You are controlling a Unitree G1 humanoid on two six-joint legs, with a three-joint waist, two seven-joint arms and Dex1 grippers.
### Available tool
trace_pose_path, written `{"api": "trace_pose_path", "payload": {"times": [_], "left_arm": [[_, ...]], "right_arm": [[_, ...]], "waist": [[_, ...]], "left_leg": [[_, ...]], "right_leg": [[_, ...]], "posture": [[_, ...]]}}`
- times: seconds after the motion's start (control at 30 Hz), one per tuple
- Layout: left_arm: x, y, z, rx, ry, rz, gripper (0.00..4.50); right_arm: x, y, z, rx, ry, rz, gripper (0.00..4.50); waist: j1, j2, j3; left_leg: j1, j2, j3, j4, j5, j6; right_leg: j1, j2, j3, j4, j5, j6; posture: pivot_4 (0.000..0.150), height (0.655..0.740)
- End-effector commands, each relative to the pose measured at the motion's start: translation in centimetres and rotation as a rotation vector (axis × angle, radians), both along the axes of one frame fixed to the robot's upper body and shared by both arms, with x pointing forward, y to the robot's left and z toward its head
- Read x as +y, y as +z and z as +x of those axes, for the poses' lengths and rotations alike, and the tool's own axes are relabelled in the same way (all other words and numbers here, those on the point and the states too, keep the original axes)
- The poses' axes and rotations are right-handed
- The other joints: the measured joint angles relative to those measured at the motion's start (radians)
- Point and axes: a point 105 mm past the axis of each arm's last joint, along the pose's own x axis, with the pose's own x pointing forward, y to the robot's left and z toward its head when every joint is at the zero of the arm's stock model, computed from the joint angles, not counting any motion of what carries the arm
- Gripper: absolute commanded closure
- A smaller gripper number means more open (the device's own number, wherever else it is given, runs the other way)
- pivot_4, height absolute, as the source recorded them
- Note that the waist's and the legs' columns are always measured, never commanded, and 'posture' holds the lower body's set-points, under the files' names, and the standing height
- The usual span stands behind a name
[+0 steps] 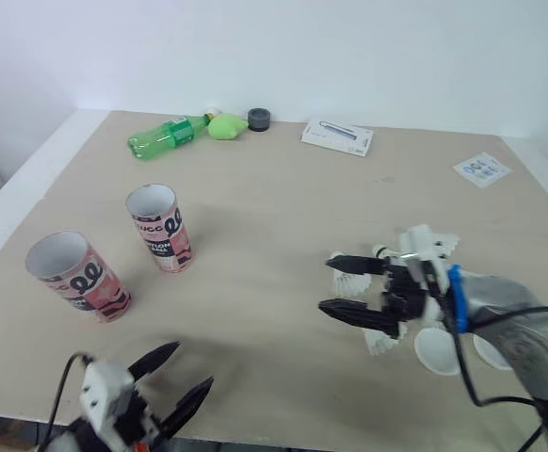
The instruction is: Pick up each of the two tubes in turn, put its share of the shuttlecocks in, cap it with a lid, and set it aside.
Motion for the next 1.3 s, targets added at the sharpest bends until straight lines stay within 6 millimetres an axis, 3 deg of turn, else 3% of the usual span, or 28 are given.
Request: {"api": "trace_pose_path", "payload": {"times": [0.03,0.2,0.33,0.4,0.67,0.93,1.07,1.3], "left_arm": [[1.9,0.7,-1.5,-0.008,0.191,0.013,0.00],[5.6,-1.1,-4.2,0.063,0.415,0.039,0.00],[9.8,-1.4,-4.2,0.038,0.593,0.081,0.00],[10.7,-1.1,-3.5,0.016,0.617,0.088,0.00],[11.8,1.1,0.3,-0.076,0.597,0.121,0.00],[10.1,1.7,3.9,-0.121,0.472,0.197,0.00],[11.0,2.3,5.6,-0.159,0.500,0.214,0.00],[11.7,2.9,7.0,-0.177,0.523,0.207,0.00]], "right_arm": [[1.4,-0.4,-0.3,-0.050,0.087,-0.027,0.08],[2.1,0.2,-0.8,-0.055,0.146,-0.004,0.08],[2.1,1.0,-1.2,-0.052,0.166,0.008,0.08],[2.1,1.2,-1.1,-0.071,0.152,0.018,0.08],[2.2,1.2,-1.6,-0.066,0.124,0.027,0.08],[2.4,0.9,-1.7,-0.069,0.095,0.033,0.08],[2.5,1.0,-2.0,-0.067,0.092,0.044,0.08],[2.5,1.2,-1.9,-0.069,0.071,0.057,0.08]], "waist": [[0.000,0.000,0.000],[0.000,0.000,0.004],[0.000,-0.002,0.005],[-0.001,-0.002,0.005],[-0.001,-0.003,0.005],[-0.001,-0.003,0.005],[-0.001,-0.003,0.004],[-0.001,-0.003,0.004]], "left_leg": [[0.000,0.000,0.000,0.000,0.000,0.000],[-0.001,0.000,0.000,0.002,0.000,0.000],[0.000,0.001,-0.001,0.004,0.000,0.000],[0.000,0.001,-0.001,0.004,0.000,0.000],[-0.001,0.001,-0.001,0.004,0.000,0.000],[0.000,0.003,-0.001,0.004,0.000,0.000],[0.000,0.003,-0.001,0.004,0.000,0.000],[0.000,0.004,-0.002,0.004,0.000,0.000]], "right_leg": [[0.000,0.000,0.000,0.000,0.000,0.000],[-0.003,-0.001,-0.001,0.000,-0.005,0.001],[-0.005,0.000,-0.003,0.000,-0.005,0.000],[-0.005,0.000,-0.003,0.000,-0.005,0.000],[-0.003,0.001,-0.002,0.001,-0.002,-0.002],[-0.001,0.003,-0.002,0.002,0.001,-0.006],[-0.001,0.003,-0.002,0.002,0.002,-0.004],[-0.001,0.005,-0.002,0.003,0.004,-0.002]], "posture": [[0.150,0.7294],[0.150,0.7294],[0.150,0.7294],[0.150,0.7294],[0.150,0.7294],[0.150,0.7294],[0.150,0.7294],[0.150,0.7294]]}}
